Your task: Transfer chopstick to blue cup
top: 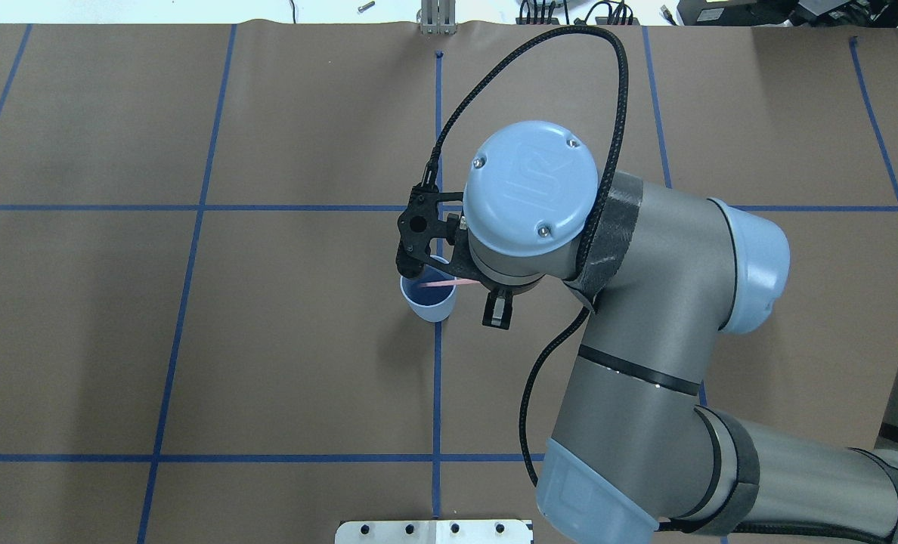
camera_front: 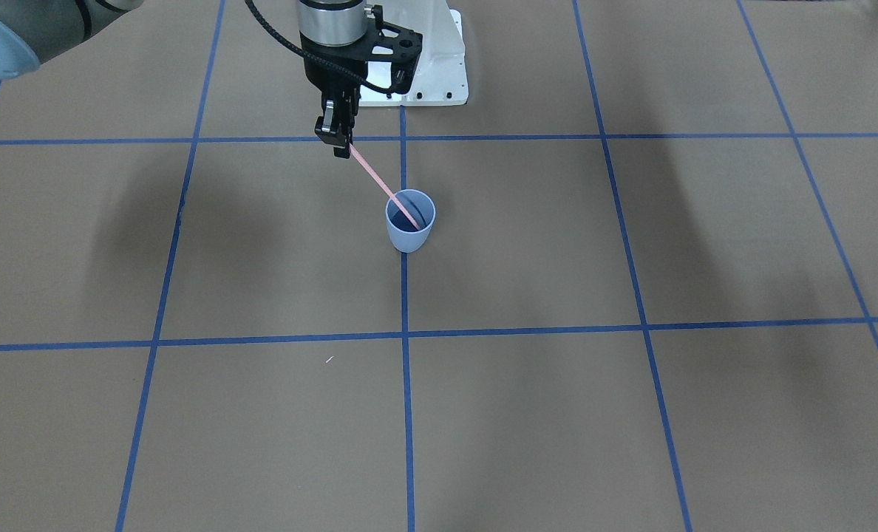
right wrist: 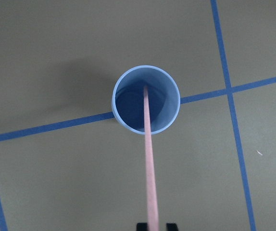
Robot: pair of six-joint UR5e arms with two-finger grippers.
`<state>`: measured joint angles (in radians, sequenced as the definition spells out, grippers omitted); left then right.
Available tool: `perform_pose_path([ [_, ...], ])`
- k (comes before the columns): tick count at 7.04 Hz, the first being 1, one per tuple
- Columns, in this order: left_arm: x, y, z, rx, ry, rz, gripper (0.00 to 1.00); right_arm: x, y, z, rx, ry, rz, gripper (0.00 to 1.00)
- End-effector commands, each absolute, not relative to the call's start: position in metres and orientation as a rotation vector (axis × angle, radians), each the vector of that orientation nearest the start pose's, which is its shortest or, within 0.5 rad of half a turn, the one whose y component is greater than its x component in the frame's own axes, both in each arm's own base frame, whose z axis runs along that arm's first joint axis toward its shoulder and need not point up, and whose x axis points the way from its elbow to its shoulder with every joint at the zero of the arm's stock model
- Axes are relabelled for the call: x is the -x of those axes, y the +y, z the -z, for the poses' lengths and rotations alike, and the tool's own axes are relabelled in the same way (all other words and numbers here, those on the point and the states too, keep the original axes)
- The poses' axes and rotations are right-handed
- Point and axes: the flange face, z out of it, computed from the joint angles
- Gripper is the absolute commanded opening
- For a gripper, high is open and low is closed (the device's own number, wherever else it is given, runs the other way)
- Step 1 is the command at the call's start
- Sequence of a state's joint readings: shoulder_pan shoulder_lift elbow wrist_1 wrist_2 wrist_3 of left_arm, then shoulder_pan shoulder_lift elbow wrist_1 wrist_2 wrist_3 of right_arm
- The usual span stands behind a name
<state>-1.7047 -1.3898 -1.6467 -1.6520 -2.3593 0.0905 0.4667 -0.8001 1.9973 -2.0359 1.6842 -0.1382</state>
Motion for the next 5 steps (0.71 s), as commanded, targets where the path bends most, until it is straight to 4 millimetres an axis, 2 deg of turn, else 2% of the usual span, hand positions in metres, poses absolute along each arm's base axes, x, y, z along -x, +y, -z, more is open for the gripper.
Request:
perform_pose_path([
  [1,0.117,-0.401,-0.693,-0.069,0.786,0.049,0.98,0.467,-0.366,-0.109,-0.682,-0.432,1.222,0.62],
  [3,0.117,-0.401,-0.692,-0.070,0.786,0.049,0.98,0.464,-0.364,-0.103,-0.698,-0.441,1.221,0.74],
  [5,0.117,-0.401,-0.691,-0.072,0.785,0.049,0.98,0.450,-0.363,-0.087,-0.760,-0.474,1.201,0.98],
])
